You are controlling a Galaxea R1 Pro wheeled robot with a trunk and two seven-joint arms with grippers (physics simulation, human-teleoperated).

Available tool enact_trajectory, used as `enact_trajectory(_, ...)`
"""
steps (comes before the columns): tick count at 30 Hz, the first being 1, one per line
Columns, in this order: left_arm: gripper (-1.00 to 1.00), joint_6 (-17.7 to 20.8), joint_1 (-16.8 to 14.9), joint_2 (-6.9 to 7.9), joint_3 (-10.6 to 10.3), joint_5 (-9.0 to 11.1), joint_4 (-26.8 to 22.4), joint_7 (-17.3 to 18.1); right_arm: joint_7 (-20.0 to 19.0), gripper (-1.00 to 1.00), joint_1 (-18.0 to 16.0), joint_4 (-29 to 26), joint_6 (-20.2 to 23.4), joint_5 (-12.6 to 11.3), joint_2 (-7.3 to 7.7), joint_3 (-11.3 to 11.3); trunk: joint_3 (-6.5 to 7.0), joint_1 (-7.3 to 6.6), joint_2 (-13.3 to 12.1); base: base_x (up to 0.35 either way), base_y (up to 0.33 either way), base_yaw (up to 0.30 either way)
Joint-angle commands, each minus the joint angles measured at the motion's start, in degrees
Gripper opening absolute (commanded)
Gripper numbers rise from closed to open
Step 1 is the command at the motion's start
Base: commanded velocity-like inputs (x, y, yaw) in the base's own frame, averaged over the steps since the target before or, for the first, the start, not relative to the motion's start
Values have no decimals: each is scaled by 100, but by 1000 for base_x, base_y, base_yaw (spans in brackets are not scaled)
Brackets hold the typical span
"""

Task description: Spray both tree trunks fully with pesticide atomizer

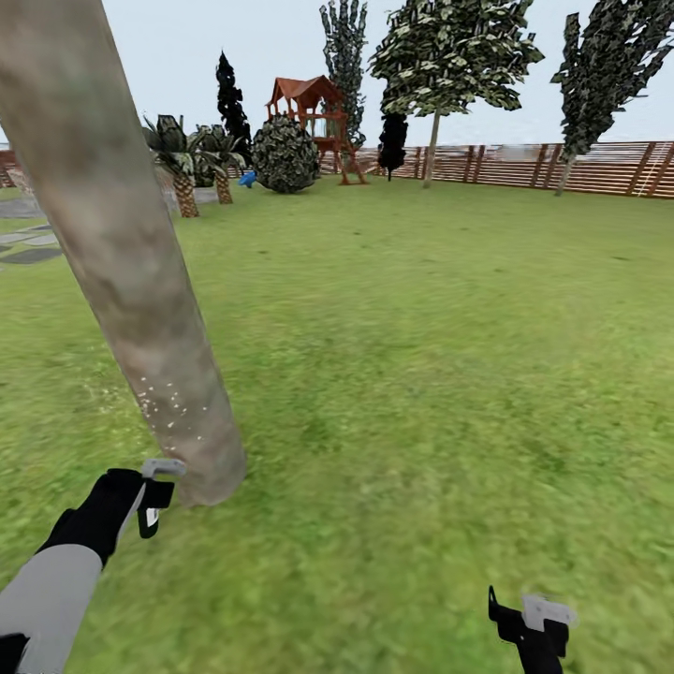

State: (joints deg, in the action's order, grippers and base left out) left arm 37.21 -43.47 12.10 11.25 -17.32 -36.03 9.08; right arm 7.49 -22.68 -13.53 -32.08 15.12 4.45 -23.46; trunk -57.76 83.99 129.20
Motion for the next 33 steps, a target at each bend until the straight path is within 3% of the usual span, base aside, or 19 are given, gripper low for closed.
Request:
enact_trajectory(1, -100, -5, 10, 0, 149, 12, 0, -42, 2, 100, 0, 0, 0, 0, -4, 0, 0, 0, 0, 115, -256, 220)
enact_trajectory(2, -100, -13, 12, 2, 269, 10, 0, -51, 1, 100, 0, 0, 0, 0, -5, 0, 0, 0, 0, 50, -265, 255)
enact_trajectory(6, -100, -21, 14, 0, 370, 3, 0, -74, 1, 100, 0, 0, 0, 0, -5, 0, 0, 0, 0, 15, -272, 271)
enact_trajectory(11, -100, -21, 20, -8, 377, 12, 57, -107, 1, 100, 0, 0, 0, 0, -5, 0, 0, 0, 0, 1, -275, 278)
enact_trajectory(14, -100, -191, 23, -7, 368, -6, 411, -117, -1, 100, 0, 0, 0, 0, -5, 0, 0, 0, 0, 25, -275, 215)
enact_trajectory(18, -100, -385, 23, -9, 360, 17, 504, -549, -2, 100, 0, 0, 0, 0, -5, 0, 0, 0, 0, 100, -275, 31)
enact_trajectory(26, -100, -407, 23, -64, 370, 9, 524, -892, 0, 100, 0, 0, 0, 0, -5, 0, 0, 0, 0, 136, -258, 141)
enact_trajectory(33, -100, -416, 23, -85, 377, -6, 592, -941, 0, 100, 0, 0, 0, 3, -5, 4, 0, 0, 0, 27, -23, 277)
